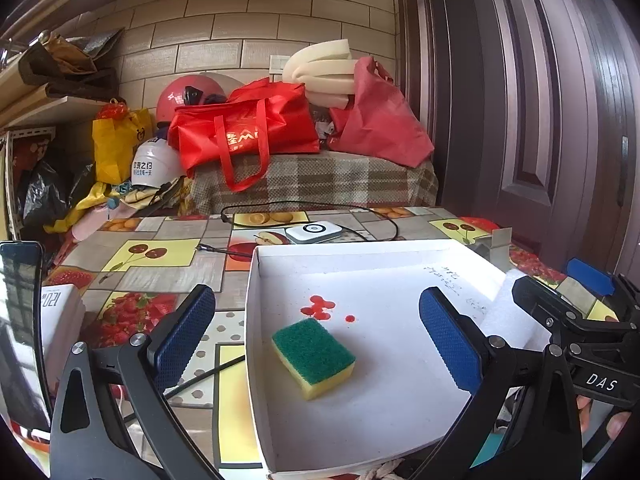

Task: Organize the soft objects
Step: 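Drop the sponge into the white box with left tool while right tool places foam block inside, then grasp the pink plush ball with left tool while right tool grasps pale yellow sponge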

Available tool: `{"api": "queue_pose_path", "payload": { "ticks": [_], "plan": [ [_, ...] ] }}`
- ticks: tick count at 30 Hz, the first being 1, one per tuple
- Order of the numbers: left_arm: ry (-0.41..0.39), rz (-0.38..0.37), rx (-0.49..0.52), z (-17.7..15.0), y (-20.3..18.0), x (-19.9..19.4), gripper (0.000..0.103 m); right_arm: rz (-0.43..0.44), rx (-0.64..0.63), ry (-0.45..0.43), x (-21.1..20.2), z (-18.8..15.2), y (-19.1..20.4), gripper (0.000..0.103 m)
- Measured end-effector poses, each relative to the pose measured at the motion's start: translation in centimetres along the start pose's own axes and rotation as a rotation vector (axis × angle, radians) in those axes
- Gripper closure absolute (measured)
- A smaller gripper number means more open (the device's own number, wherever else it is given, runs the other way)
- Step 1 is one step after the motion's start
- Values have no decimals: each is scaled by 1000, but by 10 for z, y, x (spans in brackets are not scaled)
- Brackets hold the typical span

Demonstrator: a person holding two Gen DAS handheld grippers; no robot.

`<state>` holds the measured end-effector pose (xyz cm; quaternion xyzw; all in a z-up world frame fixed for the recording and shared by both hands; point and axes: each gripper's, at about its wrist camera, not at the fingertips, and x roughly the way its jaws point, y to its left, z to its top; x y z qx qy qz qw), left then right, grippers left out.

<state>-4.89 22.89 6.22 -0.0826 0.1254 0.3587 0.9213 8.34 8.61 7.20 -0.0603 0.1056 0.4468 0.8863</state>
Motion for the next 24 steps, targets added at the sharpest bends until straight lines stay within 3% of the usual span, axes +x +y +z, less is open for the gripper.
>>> {"api": "queue_pose_path", "payload": {
  "ticks": [9,17,20,24],
  "plan": [
    [0,-17,-69,-4,18,-15,0,-20,22,-15,-20,-5,-6,0],
    [59,-60,-164,-14,49,-36,0,-12,28,7,-44,-13,-13,0],
    [72,-75,-145,-19,51,-50,0,0,32,20,-53,-17,-18,0],
    [78,-101,-45,-26,42,-74,0,31,28,51,-65,-23,-24,0]
  ]
}}
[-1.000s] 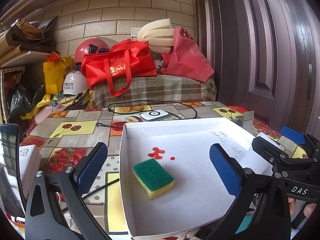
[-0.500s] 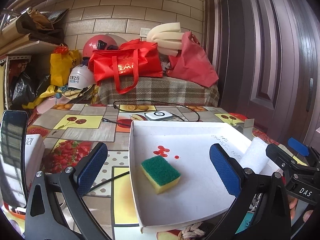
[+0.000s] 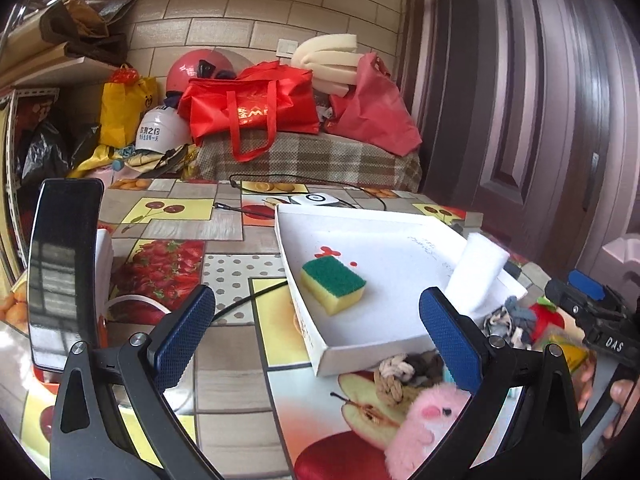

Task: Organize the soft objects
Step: 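Grasp the pink plush ball with left tool while right tool grasps pale yellow sponge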

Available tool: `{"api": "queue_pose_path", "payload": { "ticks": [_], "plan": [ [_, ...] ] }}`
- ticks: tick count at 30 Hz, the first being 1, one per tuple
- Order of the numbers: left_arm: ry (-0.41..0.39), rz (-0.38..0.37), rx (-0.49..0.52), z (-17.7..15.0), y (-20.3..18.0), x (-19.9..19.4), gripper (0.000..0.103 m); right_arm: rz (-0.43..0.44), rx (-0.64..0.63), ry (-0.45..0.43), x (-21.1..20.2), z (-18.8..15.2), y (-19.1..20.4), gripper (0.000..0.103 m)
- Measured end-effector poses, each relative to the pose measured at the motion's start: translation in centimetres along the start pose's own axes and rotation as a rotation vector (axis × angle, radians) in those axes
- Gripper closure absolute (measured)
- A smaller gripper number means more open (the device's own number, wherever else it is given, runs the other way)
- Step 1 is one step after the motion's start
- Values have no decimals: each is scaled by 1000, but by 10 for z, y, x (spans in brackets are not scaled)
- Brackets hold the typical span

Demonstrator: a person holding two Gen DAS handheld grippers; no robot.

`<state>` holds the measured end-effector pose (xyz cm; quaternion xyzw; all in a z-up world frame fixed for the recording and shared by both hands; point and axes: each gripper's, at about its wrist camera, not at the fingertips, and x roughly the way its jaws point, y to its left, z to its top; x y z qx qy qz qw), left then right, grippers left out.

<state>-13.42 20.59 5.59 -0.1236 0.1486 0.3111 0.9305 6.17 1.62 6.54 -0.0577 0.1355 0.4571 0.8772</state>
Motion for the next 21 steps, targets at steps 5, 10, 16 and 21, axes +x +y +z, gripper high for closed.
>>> {"api": "queue_pose_path", "payload": {
  "ticks": [5,10,16,21],
  "plan": [
    [56,-101,171,-15,-27,-21,0,32,-4,26,-24,-9,-16,0],
    [193,-186,239,-26,-46,-13,0,16,22,151,-31,-17,-48,0],
    [235,-200,291,-32,-60,-8,0,-31,172,143,-43,-20,-91,0],
    [296,-191,292,-36,-59,3,7,-55,212,199,-30,-22,-98,3]
  ]
}}
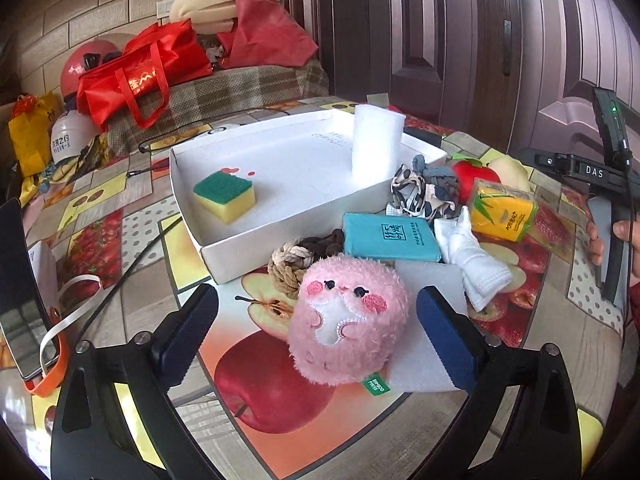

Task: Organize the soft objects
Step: 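Grasp the pink plush ball with left tool while right tool grasps pale yellow sponge, then lower the plush into the box with left tool while right tool drops yellow sponge inside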

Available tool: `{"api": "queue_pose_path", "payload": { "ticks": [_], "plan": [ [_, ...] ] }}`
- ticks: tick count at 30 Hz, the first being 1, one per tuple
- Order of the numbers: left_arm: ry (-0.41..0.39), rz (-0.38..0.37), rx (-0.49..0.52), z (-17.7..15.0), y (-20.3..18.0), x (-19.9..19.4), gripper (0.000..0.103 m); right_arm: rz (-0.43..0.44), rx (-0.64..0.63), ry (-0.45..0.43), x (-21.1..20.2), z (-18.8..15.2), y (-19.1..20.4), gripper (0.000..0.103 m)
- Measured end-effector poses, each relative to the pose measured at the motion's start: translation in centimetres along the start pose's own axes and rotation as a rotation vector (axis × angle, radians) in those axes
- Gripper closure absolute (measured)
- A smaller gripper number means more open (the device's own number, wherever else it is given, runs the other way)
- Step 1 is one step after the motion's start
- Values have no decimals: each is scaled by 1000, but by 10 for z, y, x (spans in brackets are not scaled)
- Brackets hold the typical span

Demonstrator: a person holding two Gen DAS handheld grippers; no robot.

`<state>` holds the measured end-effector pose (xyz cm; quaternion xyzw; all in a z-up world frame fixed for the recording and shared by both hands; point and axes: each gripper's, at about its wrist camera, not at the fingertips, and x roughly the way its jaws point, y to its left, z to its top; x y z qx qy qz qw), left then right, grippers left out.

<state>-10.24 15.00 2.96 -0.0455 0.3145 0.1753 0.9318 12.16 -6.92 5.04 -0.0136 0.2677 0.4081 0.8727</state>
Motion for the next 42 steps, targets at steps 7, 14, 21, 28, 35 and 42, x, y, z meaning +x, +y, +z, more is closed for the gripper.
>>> {"api": "queue_pose_path", "payload": {
  "ticks": [7,14,21,28,35,42],
  "plan": [
    [107,-70,7,-1,-2,21,21,25,-5,128,33,-3,4,39],
    [124,-97,-41,-2,6,24,45,94,55,137,27,-4,-8,62],
    [81,-66,-36,-2,5,15,50,111,97,112,22,-2,-14,80],
    [-214,130,-92,-9,11,-41,50,30,109,-242,-49,-3,-18,80],
    [-329,215,-121,-7,13,-54,50,-11,-114,-412,-84,-22,43,80],
    [-331,249,-167,-6,18,-50,50,29,-164,-358,-63,-13,63,80]
  ]
}}
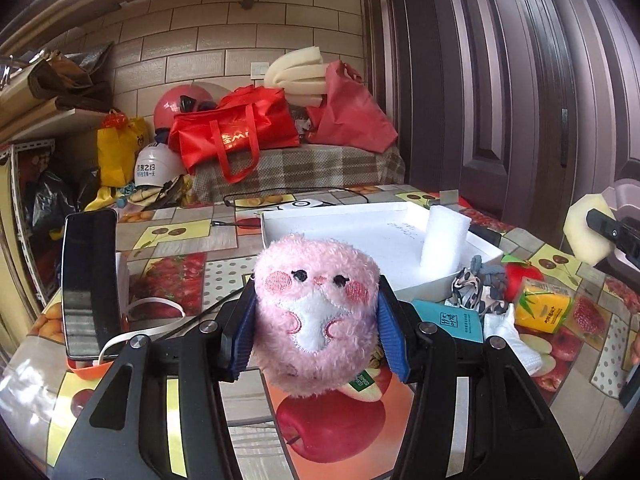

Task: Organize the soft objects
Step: 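Lower the plush into the box with left tool while right tool drops yellow sponge inside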

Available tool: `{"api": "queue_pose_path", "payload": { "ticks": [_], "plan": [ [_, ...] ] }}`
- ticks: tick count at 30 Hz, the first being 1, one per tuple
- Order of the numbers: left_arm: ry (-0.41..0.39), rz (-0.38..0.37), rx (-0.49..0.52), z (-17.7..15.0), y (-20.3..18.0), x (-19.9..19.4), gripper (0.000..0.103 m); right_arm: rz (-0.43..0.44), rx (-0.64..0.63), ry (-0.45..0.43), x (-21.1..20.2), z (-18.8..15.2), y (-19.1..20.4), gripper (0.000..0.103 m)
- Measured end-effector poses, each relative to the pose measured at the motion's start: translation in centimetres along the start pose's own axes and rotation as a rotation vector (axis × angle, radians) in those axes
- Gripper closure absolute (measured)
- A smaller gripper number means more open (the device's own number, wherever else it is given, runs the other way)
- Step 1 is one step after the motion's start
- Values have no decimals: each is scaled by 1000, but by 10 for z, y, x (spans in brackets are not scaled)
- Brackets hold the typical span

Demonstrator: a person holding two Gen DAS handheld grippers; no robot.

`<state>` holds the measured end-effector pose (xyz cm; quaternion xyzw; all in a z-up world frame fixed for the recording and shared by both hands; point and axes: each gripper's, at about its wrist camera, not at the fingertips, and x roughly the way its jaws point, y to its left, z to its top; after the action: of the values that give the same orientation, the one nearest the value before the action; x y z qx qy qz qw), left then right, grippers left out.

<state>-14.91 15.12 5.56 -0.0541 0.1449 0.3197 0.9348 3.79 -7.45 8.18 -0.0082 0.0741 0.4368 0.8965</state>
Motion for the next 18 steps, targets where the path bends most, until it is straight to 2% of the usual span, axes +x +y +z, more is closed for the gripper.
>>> {"api": "queue_pose_path", "payload": {
  "ticks": [12,18],
  "plan": [
    [36,20,-22,10,-6,37,49,33,-43,150,53,-12,26,80],
    [47,29,-59,13,-1,50,49,33,-73,138,67,-12,39,80]
  ]
}}
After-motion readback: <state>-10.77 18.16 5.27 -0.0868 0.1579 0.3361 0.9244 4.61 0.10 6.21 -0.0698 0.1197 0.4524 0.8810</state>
